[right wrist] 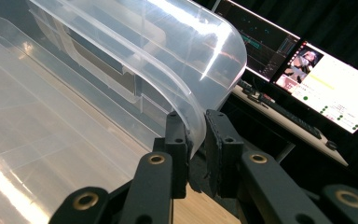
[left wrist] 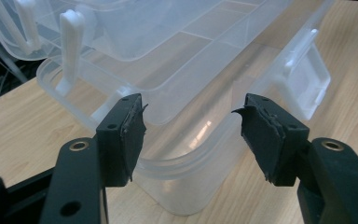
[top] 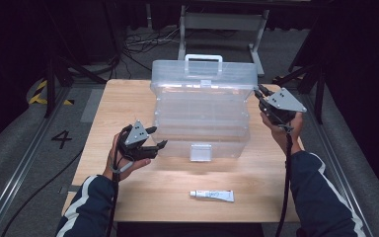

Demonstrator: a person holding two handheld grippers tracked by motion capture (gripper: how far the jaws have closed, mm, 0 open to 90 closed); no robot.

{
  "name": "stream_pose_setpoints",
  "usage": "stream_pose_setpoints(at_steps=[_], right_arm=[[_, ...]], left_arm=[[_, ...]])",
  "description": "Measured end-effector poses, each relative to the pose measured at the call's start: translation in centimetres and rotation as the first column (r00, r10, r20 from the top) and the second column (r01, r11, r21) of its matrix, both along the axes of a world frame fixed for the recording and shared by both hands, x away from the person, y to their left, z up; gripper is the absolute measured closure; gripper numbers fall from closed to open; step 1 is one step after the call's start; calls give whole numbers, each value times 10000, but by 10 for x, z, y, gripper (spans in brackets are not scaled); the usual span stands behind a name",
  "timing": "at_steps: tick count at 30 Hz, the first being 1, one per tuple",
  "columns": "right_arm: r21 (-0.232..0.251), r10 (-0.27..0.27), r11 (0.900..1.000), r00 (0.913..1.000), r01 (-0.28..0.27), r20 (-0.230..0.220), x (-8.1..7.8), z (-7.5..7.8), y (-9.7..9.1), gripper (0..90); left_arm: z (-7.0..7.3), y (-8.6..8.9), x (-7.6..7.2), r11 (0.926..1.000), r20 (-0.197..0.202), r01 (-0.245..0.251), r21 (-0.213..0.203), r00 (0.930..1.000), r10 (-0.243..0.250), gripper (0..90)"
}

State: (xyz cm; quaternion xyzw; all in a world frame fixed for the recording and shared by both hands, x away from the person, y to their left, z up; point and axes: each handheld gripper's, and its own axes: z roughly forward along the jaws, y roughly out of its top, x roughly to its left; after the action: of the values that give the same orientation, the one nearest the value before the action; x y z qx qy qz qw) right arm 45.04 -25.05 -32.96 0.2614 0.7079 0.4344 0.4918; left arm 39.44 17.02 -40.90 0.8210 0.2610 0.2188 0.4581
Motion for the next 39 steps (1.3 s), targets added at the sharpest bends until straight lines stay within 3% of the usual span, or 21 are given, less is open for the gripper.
stream_pose_setpoints(at_steps=[6,15,28,35,39], right_arm=[[-47,-9,10000,9998,8,-219,4,5,0,805],[29,-179,9998,9987,181,-468,10,11,3,807],[238,-347,9991,9982,359,-491,17,15,4,814],[384,-382,9985,9980,401,-503,22,16,5,817],[392,-421,9983,9977,442,-539,25,18,5,823]], left_arm=[[0,2,0,10000,-49,59,33,10000,-59,410],[3,-11,-6,9949,-223,963,304,9952,-957,481],[-4,-35,9,9807,-742,1740,891,9831,-1677,534],[-10,-38,17,9800,-1067,1799,855,9796,-1705,548],[-15,-41,21,9753,-1294,1908,1110,9758,-1762,553]])
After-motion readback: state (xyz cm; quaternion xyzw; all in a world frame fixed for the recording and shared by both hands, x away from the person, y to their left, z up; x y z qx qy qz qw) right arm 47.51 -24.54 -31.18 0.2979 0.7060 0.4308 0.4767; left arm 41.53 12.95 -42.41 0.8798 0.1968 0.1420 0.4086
